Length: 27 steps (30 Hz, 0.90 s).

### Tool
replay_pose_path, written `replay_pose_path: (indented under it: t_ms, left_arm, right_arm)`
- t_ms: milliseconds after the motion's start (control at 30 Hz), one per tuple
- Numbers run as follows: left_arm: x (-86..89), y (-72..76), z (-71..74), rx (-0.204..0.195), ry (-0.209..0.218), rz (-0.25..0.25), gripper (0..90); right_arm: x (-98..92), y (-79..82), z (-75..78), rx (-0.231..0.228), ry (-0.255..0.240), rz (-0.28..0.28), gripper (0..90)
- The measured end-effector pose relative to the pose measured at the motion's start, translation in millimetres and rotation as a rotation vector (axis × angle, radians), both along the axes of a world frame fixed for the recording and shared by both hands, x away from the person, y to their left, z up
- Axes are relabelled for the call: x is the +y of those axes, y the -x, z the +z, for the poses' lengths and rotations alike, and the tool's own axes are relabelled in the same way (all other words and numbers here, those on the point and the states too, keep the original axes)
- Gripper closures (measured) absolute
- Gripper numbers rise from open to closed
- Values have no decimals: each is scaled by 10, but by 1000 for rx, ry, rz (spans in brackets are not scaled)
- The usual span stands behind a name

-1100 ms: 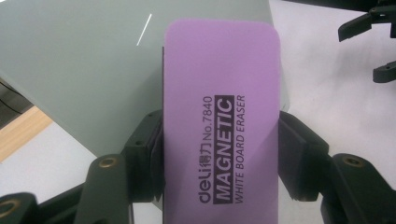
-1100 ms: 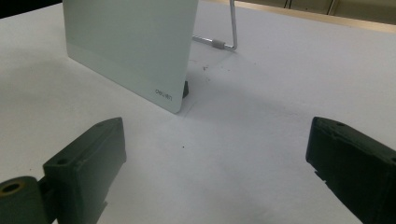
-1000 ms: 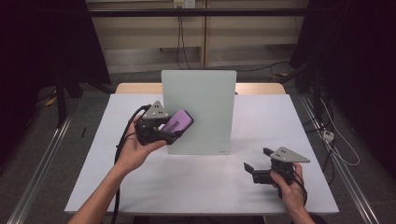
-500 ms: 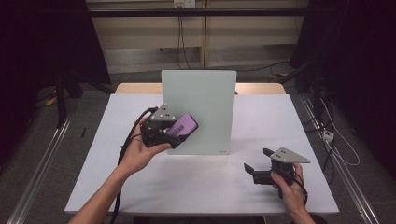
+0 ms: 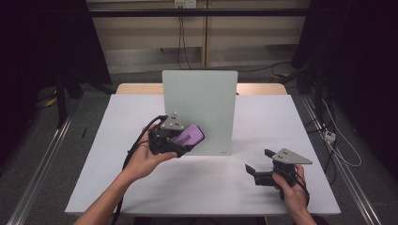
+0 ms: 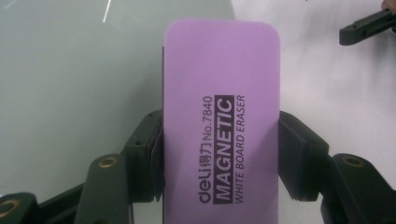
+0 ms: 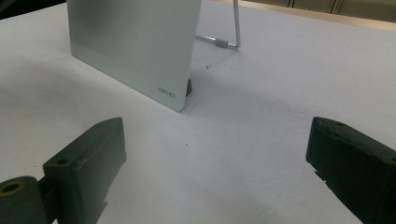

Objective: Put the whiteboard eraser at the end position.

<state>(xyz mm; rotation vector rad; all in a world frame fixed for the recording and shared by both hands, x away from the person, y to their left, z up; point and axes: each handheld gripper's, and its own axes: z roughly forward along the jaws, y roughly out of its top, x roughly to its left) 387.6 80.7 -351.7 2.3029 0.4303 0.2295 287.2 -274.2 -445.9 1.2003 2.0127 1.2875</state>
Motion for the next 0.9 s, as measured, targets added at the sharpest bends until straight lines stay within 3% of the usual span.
replay_pose_path:
  t_ms: [300, 767, 900]
  left_arm:
    - [-83, 18, -91, 41, -36, -40, 409]
    - [-201, 81, -219, 68, -99, -104, 409]
    - [-239, 111, -281, 101, -115, -128, 409]
  right_arm:
    - [-8, 1, 0, -2, 1, 2, 51]
    - [-4, 5, 4, -2, 4, -3, 51]
    - [2, 11, 10, -1, 5, -5, 51]
